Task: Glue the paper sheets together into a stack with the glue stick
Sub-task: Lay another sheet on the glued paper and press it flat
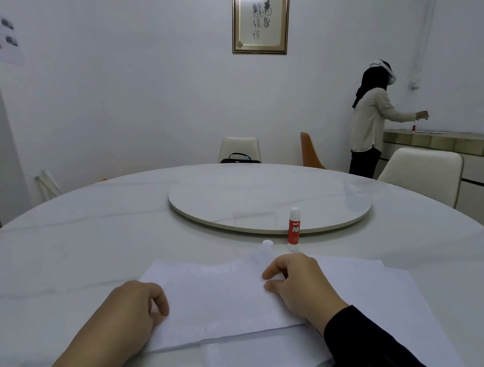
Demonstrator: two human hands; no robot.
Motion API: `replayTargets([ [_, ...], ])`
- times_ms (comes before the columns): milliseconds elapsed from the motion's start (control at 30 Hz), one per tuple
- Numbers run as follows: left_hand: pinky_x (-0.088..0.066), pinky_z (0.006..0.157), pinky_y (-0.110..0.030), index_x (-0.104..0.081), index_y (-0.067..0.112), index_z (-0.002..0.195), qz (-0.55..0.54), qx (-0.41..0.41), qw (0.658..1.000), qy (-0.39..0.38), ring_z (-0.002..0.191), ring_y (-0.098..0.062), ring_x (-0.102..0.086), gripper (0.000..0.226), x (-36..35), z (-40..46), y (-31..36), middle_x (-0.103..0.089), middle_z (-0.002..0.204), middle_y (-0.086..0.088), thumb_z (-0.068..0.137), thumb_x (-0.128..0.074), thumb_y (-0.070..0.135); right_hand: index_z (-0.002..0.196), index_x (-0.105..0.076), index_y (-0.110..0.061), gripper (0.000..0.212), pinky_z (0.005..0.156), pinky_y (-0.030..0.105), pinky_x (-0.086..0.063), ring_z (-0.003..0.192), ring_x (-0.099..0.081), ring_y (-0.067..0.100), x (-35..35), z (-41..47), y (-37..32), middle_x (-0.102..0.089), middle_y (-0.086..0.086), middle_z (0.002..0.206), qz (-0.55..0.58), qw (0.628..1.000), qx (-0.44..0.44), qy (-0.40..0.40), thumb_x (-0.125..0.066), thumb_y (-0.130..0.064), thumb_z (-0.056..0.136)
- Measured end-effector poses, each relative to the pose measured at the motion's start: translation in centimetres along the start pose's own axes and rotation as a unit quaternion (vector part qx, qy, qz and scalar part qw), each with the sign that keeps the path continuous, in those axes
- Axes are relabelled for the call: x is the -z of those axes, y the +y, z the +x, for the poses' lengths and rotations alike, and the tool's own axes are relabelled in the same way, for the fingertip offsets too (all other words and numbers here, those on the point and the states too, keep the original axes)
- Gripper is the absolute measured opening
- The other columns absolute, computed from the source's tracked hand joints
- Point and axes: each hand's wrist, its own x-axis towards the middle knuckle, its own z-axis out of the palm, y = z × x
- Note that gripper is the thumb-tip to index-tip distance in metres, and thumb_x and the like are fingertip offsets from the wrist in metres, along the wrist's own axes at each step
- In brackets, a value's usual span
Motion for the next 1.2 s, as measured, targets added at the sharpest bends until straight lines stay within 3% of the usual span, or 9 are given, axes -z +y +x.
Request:
replayTargets([
  [167, -0.039, 0.076, -0.021, -0.048, 0.040, 0.063, 0.129, 0.026, 0.991, -0.021, 0.097, -0.015, -0.038, 0.028, 0.4, 1.0, 1.1, -0.040, 0.096, 0.006, 0.085, -0.056, 0.025, 0.095, -0.069, -0.023, 0.014, 0.076, 0.020, -0.040, 0.088, -0.053, 0.012, -0.1, -0.4, -0.3, -0.053, -0.007, 0.098, -0.129, 0.992, 0.011, 0.011, -0.071, -0.025, 0.081],
  [233, -0.044, 0.085, -0.028, -0.061, 0.032, 0.087, 0.152, 0.019, 0.988, 0.003, 0.109, -0.021, -0.040, 0.010, 0.2, 1.7, 2.2, -0.044, 0.108, 0.001, 0.087, -0.052, 0.027, 0.105, -0.066, -0.024, 0.024, 0.092, 0.023, -0.036, 0.110, -0.047, 0.016, -0.2, -0.5, -0.4, -0.049, -0.006, 0.117, -0.194, 0.979, 0.056, 0.039, -0.068, -0.024, 0.081],
  [267, -0.044, 0.091, -0.032, -0.061, 0.026, 0.102, 0.142, 0.006, 0.990, 0.024, 0.114, -0.023, -0.040, 0.018, -0.3, 2.3, 2.7, -0.046, 0.116, -0.001, 0.089, -0.050, 0.031, 0.111, -0.063, -0.025, 0.030, 0.099, 0.025, -0.030, 0.121, -0.040, 0.016, -0.4, -0.5, -0.6, -0.045, -0.005, 0.129, -0.214, 0.972, 0.088, 0.049, -0.065, -0.021, 0.081],
  [333, -0.037, 0.103, -0.035, -0.049, 0.018, 0.126, 0.078, -0.030, 0.995, 0.046, 0.127, -0.025, -0.036, 0.036, -1.9, 3.2, 4.1, -0.041, 0.135, -0.006, 0.094, -0.042, 0.033, 0.125, -0.054, -0.024, 0.044, 0.106, 0.024, -0.019, 0.136, -0.025, 0.016, -1.2, -0.6, -1.2, -0.033, -0.002, 0.147, -0.210, 0.967, 0.140, 0.036, -0.055, -0.013, 0.082],
  [433, -0.012, 0.117, -0.034, -0.020, 0.020, 0.147, 0.056, -0.082, 0.995, -0.015, 0.145, -0.016, -0.010, 0.052, -4.9, 3.3, 5.4, -0.012, 0.158, 0.001, 0.098, -0.027, 0.034, 0.143, -0.036, -0.020, 0.051, 0.116, 0.026, -0.005, 0.146, -0.008, 0.013, -2.8, -0.6, -1.5, -0.016, 0.000, 0.159, -0.206, 0.963, 0.167, -0.050, -0.041, -0.021, 0.092],
  [533, 0.000, 0.118, -0.038, -0.006, 0.024, 0.150, 0.083, -0.073, 0.992, -0.058, 0.146, -0.013, 0.002, 0.054, -6.1, 3.1, 4.7, 0.001, 0.160, 0.006, 0.098, -0.016, 0.036, 0.151, -0.017, -0.022, 0.058, 0.118, 0.033, -0.002, 0.148, 0.002, 0.018, -3.5, -0.3, -0.8, -0.004, 0.002, 0.162, -0.236, 0.956, 0.103, -0.140, -0.028, -0.041, 0.097],
  [733, 0.003, 0.118, -0.031, -0.001, 0.023, 0.150, 0.068, -0.066, 0.993, -0.072, 0.146, -0.009, 0.006, 0.059, -5.8, 3.1, 4.1, 0.005, 0.160, 0.005, 0.097, -0.016, 0.042, 0.152, -0.005, -0.027, 0.070, 0.118, 0.032, -0.001, 0.148, 0.003, 0.014, -2.9, 0.5, 0.0, 0.001, -0.003, 0.162, -0.261, 0.945, 0.063, -0.188, -0.021, -0.060, 0.093],
  [967, 0.000, 0.117, -0.028, -0.002, 0.021, 0.150, 0.057, -0.057, 0.994, -0.072, 0.146, -0.008, 0.004, 0.063, -5.4, 3.0, 3.4, 0.005, 0.159, 0.006, 0.095, -0.019, 0.049, 0.152, -0.008, -0.029, 0.072, 0.118, 0.035, -0.002, 0.148, -0.001, 0.012, -2.8, 0.2, 0.4, -0.001, -0.003, 0.162, -0.282, 0.943, 0.066, -0.161, -0.018, -0.065, 0.090],
  [1200, -0.002, 0.118, -0.030, -0.002, 0.021, 0.150, 0.063, -0.035, 0.995, -0.063, 0.146, -0.011, 0.003, 0.064, -5.3, 2.7, 3.1, 0.004, 0.159, 0.006, 0.095, -0.018, 0.050, 0.152, -0.010, -0.023, 0.060, 0.118, 0.031, -0.006, 0.147, -0.004, 0.010, -2.4, 0.2, 0.6, -0.004, -0.001, 0.162, -0.264, 0.950, 0.056, -0.156, -0.018, -0.047, 0.098],
])
